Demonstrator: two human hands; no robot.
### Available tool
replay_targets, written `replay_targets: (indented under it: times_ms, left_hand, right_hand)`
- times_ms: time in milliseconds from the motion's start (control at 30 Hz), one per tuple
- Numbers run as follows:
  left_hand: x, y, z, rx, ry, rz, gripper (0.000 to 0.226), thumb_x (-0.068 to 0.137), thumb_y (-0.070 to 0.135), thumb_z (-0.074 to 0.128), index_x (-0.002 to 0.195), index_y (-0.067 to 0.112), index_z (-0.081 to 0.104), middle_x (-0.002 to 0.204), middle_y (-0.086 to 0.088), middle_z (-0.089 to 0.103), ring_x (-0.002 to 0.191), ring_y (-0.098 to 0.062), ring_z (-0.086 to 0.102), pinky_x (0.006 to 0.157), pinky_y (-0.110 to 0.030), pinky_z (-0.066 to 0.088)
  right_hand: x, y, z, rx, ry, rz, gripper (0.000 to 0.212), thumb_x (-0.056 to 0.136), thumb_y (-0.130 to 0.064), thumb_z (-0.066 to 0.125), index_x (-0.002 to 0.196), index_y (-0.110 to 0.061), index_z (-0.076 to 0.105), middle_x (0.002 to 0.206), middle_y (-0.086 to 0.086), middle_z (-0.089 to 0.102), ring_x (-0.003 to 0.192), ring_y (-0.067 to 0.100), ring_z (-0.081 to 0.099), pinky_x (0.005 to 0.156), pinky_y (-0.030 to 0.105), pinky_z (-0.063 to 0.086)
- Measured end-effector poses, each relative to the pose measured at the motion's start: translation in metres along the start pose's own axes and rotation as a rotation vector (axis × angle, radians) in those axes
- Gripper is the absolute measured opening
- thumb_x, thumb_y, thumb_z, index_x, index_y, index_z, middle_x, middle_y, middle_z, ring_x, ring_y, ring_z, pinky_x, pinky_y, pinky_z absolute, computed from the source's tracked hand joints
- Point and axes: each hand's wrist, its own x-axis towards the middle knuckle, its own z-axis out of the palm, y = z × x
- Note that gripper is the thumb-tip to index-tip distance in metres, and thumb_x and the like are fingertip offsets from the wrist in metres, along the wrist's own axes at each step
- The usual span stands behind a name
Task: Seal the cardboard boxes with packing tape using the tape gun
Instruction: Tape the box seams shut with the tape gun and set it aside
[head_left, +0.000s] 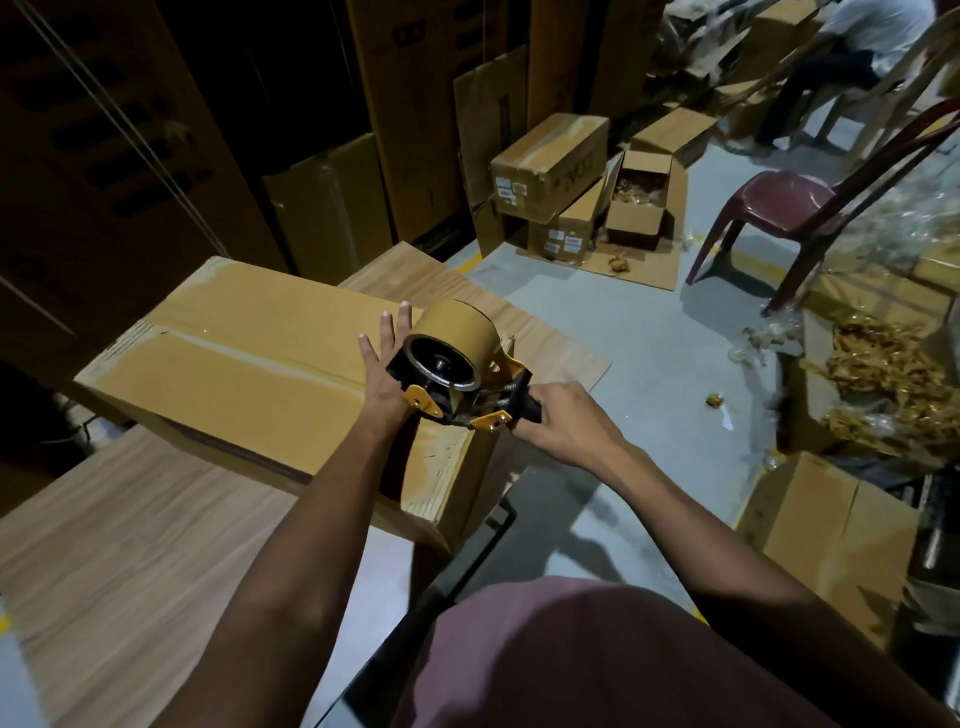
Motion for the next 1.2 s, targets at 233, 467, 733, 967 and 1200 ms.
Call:
replay_targets:
  times_ms: [233, 467, 733, 967, 1200]
  left_hand:
    - [-0.001, 0.016, -0.014, -0.024, -0.018, -0.085, 0.093, 0.1, 0.047, 0.055, 0.161, 0.028, -0.012, 0.168, -0.005, -0.02, 0.154, -0.034, -0.018, 0.12, -0.064, -0.006]
    - [-0.003, 0.062, -0.011, -0.153, -0.015, -0.091, 0.065, 0.107, 0.048, 0.037, 0.161, 0.025, 0.009, 0.169, -0.01, -0.001, 0.155, -0.035, -0.006, 0.119, -0.067, -0.001]
    - [-0.005, 0.055, 0.003, -0.079, 0.003, -0.009, 0.096, 0.095, 0.064, 0.053, 0.162, 0.029, -0.006, 0.169, -0.007, -0.018, 0.154, -0.035, -0.018, 0.118, -0.066, -0.006]
    - [-0.004, 0.061, -0.002, -0.062, -0.029, -0.047, 0.095, 0.098, 0.058, 0.054, 0.161, 0.029, -0.011, 0.168, -0.004, -0.021, 0.154, -0.034, -0.019, 0.118, -0.065, -0.007]
    - [-0.008, 0.065, -0.004, -0.094, -0.009, -0.074, 0.062, 0.108, 0.051, 0.016, 0.162, 0.031, -0.006, 0.169, -0.003, -0.017, 0.154, -0.031, -0.019, 0.121, -0.064, -0.007]
  right_hand:
    - [-0.027, 0.026, -0.03, -0.114, 0.021, 0.031, 0.034, 0.085, -0.034, 0.07, 0.067, -0.016, 0.046, 0.061, -0.003, 0.05, 0.059, 0.024, 0.051, 0.049, 0.032, 0.029]
    - [-0.027, 0.055, 0.004, 0.069, 0.012, 0.103, 0.038, 0.085, -0.026, 0.073, 0.062, -0.019, 0.043, 0.061, -0.003, 0.049, 0.056, 0.017, 0.047, 0.05, 0.031, 0.032]
    - [-0.029, 0.058, -0.004, 0.148, -0.011, 0.078, 0.033, 0.086, -0.034, 0.073, 0.067, -0.018, 0.051, 0.06, -0.005, 0.049, 0.056, 0.011, 0.046, 0.052, 0.031, 0.037]
    - [-0.053, 0.062, -0.042, -0.085, 0.016, 0.026, 0.032, 0.087, -0.033, 0.067, 0.069, -0.017, 0.045, 0.062, -0.003, 0.049, 0.058, 0.019, 0.046, 0.052, 0.033, 0.031]
    - [-0.057, 0.093, -0.019, 0.26, 0.003, 0.106, 0.031, 0.083, -0.025, 0.074, 0.069, -0.008, 0.052, 0.058, -0.006, 0.041, 0.053, 0.009, 0.035, 0.057, 0.032, 0.03]
